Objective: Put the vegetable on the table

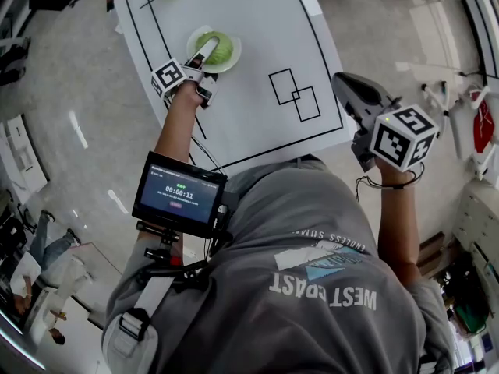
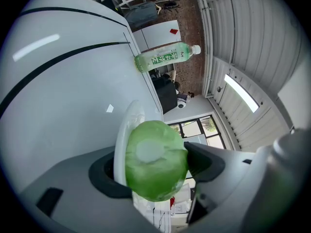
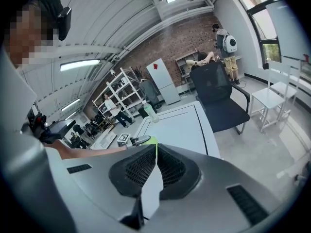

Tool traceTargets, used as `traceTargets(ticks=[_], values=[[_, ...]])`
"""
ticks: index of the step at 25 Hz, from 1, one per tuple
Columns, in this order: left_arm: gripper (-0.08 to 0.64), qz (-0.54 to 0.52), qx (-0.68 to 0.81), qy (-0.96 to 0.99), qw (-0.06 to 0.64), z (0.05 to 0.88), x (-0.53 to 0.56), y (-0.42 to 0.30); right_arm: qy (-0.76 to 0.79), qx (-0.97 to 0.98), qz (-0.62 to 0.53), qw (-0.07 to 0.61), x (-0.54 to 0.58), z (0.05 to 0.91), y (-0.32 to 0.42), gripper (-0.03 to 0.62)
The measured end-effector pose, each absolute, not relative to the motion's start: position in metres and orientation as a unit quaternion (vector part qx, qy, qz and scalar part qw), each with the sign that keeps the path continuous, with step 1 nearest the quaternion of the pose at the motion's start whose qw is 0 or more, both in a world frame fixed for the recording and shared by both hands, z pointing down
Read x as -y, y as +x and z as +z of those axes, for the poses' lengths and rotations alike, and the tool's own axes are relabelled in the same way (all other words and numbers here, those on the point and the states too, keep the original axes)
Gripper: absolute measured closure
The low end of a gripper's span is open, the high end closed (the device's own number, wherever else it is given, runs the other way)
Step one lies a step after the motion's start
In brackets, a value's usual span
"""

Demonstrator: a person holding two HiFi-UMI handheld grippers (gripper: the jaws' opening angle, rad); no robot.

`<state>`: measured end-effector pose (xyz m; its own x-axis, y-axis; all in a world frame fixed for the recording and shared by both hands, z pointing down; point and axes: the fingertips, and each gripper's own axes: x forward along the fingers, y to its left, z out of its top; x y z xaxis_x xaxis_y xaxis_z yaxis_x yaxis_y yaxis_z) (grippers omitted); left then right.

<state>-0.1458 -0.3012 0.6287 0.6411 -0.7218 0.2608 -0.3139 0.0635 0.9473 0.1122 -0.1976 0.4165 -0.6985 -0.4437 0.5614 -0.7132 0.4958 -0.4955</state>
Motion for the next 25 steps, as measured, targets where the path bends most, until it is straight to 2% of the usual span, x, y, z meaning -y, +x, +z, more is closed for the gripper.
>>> traceTargets(ticks=[25], values=[[0.224, -0.170, 0.388, 0.668, 0.612, 0.620, 0.304, -0.146, 0.323, 0.827, 0.414, 0.200, 0.179, 0.454, 0.096, 0.583]])
